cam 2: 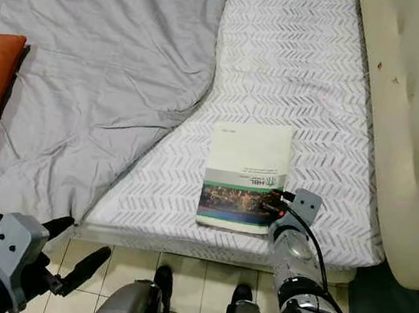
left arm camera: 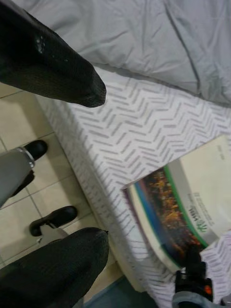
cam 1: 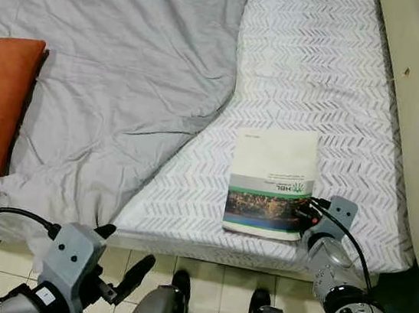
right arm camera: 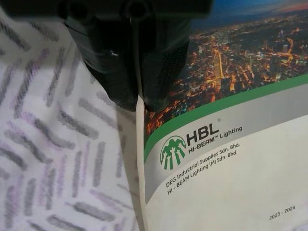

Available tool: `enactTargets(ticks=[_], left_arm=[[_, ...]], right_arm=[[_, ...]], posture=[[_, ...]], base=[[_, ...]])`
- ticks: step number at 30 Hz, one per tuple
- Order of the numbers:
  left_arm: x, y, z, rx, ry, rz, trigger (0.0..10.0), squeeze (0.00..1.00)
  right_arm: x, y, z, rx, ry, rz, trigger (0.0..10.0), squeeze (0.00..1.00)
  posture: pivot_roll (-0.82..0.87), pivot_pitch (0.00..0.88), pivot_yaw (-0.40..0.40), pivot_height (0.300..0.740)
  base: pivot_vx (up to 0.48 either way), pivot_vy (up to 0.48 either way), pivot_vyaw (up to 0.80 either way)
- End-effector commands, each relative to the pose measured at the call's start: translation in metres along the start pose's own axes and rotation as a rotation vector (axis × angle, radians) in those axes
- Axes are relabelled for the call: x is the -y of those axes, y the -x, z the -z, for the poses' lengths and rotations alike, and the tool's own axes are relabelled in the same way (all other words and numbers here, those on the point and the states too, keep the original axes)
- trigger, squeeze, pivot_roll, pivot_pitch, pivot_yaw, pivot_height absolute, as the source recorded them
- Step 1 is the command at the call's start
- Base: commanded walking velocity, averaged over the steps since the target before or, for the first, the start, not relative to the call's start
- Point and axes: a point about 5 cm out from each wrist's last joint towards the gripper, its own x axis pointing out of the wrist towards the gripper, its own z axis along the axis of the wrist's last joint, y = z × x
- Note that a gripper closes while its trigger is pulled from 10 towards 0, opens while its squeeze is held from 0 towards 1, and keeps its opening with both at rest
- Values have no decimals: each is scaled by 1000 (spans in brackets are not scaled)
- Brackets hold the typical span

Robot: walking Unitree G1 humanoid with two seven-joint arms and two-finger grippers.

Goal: Clean up the room

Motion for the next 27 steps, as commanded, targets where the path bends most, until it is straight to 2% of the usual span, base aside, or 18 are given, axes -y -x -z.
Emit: enactTargets(ticks=[1, 7, 8, 9, 10, 11, 17, 19, 20, 21, 23, 25, 27], left_arm=[[1, 1, 9, -36, 16, -12, 10000, 0], [1, 1, 11, -34, 17, -19, 10000, 0], [1, 0, 12, -34, 19, -21, 10000, 0], [1, 0, 12, -34, 19, -21, 10000, 0], [1, 0, 12, -34, 20, -21, 10000, 0], [1, -1, 12, -30, 22, -23, 10000, 0], [2, -3, 13, -23, 28, -29, 10000, 0], [2, -5, 14, -20, 32, -33, 10000, 0], [2, -5, 14, -20, 32, -33, 10000, 0], [3, -8, 15, -12, 36, -36, 10000, 0], [3, -10, 16, -9, 39, -37, 10000, 0], [2, -19, 18, 12, 37, -45, 10000, 0], [2, -22, 18, 18, 37, -47, 10000, 0]], right_arm=[[1, 5, 21, -101, 48, -17, 0, 0], [8, 4, 16, -97, 50, 16, 0, 0], [7, 4, 16, -100, 45, 22, 0, 43], [7, 4, 16, -100, 45, 22, 0, 43], [7, 4, 17, -101, 55, 26, 0, 306], [7, 4, 17, -105, 66, 27, 10000, 1000], [10, 5, 18, -115, 175, 31, 10000, 1000], [11, 5, 17, -115, 238, 27, 10000, 1000], [11, 5, 17, -115, 238, 27, 10000, 1000], [14, 5, 13, -107, 286, 26, 10000, 1000], [15, 5, 12, -102, 299, 28, 10000, 1000], [17, 4, 4, -64, 364, 21, 10000, 1000], [18, 3, 1, -49, 384, 23, 10000, 1000]], posture=[[214, 491, 142, 740], [203, 489, 135, 740], [202, 488, 133, 740], [202, 488, 133, 740], [202, 488, 133, 740], [201, 486, 131, 740], [195, 477, 120, 740], [187, 470, 110, 740], [187, 470, 110, 740], [180, 452, 97, 740], [179, 447, 94, 740], [162, 402, 68, 740], [157, 389, 63, 740]], base=[[0, 0, 0], [0, 0, 0], [0, 0, 0], [0, 0, 0], [0, 0, 0], [0, 0, 0], [0, 0, 0], [0, 0, 0], [0, 0, 0], [0, 0, 0], [0, 0, 0], [0, 0, 0], [0, 0, 0]])
